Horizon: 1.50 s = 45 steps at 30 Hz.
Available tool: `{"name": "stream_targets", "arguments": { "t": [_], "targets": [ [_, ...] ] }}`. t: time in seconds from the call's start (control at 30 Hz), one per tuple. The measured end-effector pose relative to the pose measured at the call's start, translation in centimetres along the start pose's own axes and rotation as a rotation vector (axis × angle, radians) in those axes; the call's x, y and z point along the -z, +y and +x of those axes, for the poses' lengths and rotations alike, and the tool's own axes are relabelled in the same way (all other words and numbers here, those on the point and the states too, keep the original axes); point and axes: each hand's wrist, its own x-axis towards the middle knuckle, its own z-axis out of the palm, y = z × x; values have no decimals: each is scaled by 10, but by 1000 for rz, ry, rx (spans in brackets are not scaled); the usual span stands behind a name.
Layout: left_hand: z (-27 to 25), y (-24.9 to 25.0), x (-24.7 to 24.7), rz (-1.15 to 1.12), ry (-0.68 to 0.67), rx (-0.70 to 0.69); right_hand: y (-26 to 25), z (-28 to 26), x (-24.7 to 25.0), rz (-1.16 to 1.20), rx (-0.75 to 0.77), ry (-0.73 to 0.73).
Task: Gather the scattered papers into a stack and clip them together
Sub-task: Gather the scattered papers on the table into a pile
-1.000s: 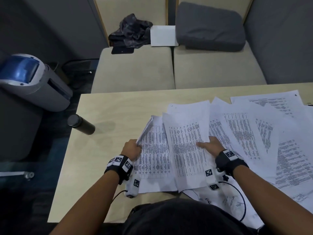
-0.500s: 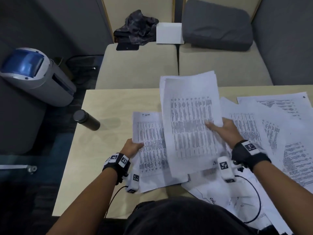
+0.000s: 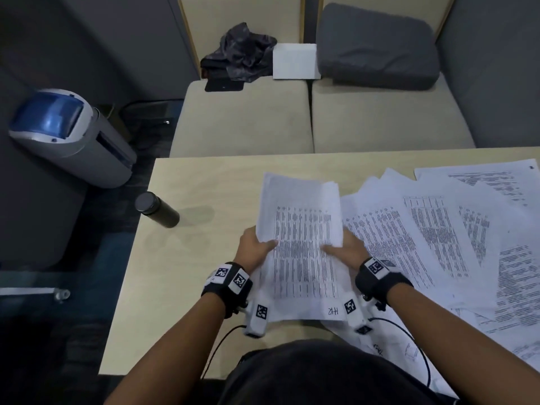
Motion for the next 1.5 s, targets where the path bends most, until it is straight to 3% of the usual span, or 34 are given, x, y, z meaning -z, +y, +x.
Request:
{"name": "stream_targets", "arguments": {
  "t": [0.07, 0.13, 0.27, 0.37, 0.53, 0.67, 0.77, 0.9, 1.0, 1.17, 1.27, 1.5],
  "targets": [
    [-9, 30, 14, -71, -29, -81, -17, -3, 20, 308, -11, 116],
    [-21, 64, 28, -149, -77, -177, -42, -11, 42, 521, 91, 100],
    [-31, 113, 44, -323, -111, -340, -104, -44, 76, 576, 382, 28],
    [-29, 119, 41, -408, -109, -393, -119, -49, 76, 555, 444, 54],
    [-23, 74, 21, -287, -57, -244, -82, -41, 48, 353, 342, 46],
    [-26, 67, 15, -264, -23, -269, -73, -46, 42, 333, 347, 72],
    [-20, 70, 8, -118, 80, -294, -71, -40, 43, 395, 336, 118],
    [-5, 72, 4, 126, 169, -398, -43, -30, 66, 290, 276, 53],
    [11, 64, 14, 259, 208, -299, 10, -24, 112, 242, 118, 131],
    [24, 26, 11, 323, 62, 15, 107, -30, 180, 54, -197, 424],
    [25, 6, -2, 420, 5, 93, 129, -41, 185, -7, -286, 395],
    [31, 4, -33, 618, -102, 62, 115, -27, 148, -21, -208, 295]
  ]
}}
